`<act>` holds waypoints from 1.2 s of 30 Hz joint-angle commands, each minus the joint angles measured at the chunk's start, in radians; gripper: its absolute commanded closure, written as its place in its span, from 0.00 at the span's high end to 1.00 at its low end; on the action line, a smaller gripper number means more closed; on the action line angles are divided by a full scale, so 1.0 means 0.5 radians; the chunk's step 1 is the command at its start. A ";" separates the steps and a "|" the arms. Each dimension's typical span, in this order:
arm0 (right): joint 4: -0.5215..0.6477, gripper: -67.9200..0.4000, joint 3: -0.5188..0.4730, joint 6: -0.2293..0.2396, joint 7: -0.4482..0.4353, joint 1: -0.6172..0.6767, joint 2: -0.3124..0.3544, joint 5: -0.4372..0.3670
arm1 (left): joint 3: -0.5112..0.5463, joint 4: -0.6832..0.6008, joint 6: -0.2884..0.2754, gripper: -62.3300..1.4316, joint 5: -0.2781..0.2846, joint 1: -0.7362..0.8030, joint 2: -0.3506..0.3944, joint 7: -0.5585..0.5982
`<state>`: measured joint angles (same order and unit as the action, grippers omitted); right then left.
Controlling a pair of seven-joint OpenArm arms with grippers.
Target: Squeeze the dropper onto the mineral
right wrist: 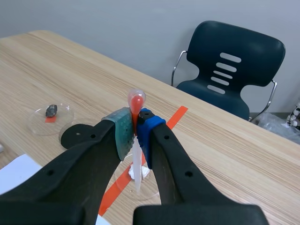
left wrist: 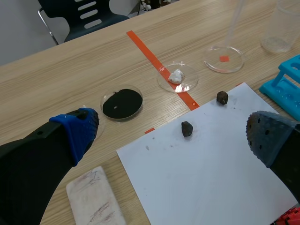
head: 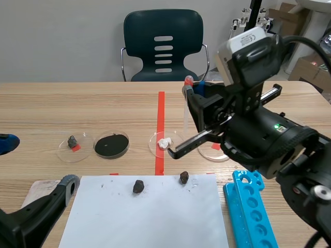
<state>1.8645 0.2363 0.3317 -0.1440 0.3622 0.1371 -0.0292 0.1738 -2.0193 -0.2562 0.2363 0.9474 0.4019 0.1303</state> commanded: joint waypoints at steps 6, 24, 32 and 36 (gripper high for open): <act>0.230 0.01 -0.008 -0.025 -0.021 0.214 0.086 -0.014 | 0.012 -0.008 0.001 1.00 0.014 -0.002 0.000 0.021; 0.410 0.01 -0.084 -0.035 -0.037 0.474 0.086 -0.014 | 0.012 -0.008 0.001 1.00 0.014 -0.002 0.000 0.021; 0.410 0.01 -0.084 -0.035 -0.037 0.474 0.086 -0.014 | 0.012 -0.008 0.001 1.00 0.014 -0.002 0.000 0.021; 0.410 0.01 -0.084 -0.035 -0.037 0.473 0.086 -0.014 | 0.012 -0.008 0.001 1.00 0.014 -0.002 0.000 0.021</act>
<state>2.0510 0.2020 0.3183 -0.1482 0.6022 0.1799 -0.0292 0.1738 -2.0193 -0.2562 0.2363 0.9474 0.4019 0.1303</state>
